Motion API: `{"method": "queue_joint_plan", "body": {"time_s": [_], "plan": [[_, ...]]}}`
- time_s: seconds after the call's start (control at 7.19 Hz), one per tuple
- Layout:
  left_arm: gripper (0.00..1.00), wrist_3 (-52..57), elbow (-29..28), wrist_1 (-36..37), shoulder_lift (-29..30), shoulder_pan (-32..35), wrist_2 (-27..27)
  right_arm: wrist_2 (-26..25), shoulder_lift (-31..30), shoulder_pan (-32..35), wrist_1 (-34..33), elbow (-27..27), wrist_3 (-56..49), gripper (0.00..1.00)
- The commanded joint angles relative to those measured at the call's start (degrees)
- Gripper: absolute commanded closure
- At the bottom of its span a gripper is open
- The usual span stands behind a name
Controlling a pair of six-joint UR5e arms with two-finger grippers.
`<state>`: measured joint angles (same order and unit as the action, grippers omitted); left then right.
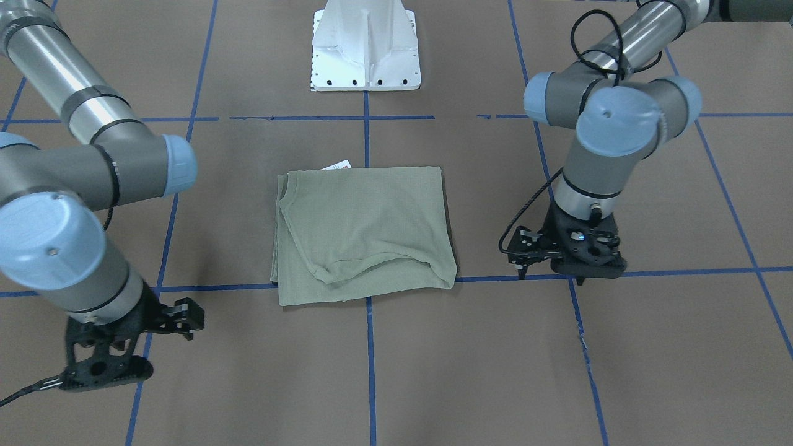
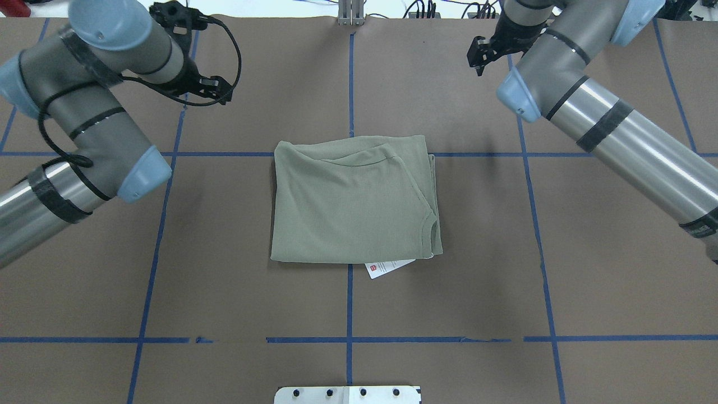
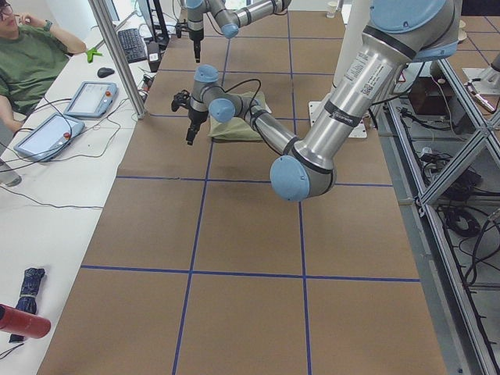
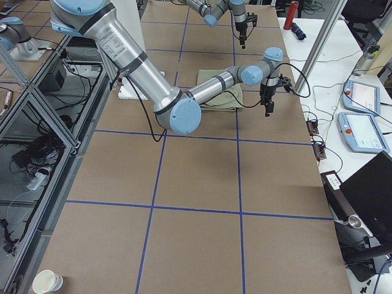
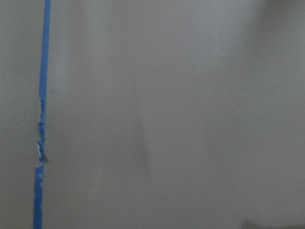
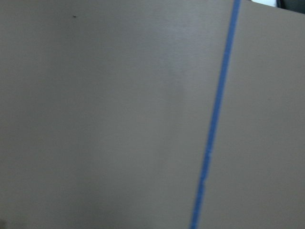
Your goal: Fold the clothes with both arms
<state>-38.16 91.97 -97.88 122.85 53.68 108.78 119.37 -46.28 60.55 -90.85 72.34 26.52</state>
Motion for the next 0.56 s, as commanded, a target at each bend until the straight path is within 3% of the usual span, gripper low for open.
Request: {"method": "queue_joint_plan", "body": {"time_s": [0.0,0.28,0.42], "plan": [[0.0,22.86,7.59,11.71,-4.7,11.39,1.6,4.54,-8.24,11.3,-6.97,4.45,-24.5,0.0],[0.0,40.52,8.58,11.74,-14.18,24.38,10.1,6.03,-20.19,18.17,-9.15,14.0,-33.09,0.0],[0.0,42.27,9.27,11.83,-17.35,27.5,11.61,6.13,-24.95,20.12,-11.96,19.1,-33.55,0.0]]}}
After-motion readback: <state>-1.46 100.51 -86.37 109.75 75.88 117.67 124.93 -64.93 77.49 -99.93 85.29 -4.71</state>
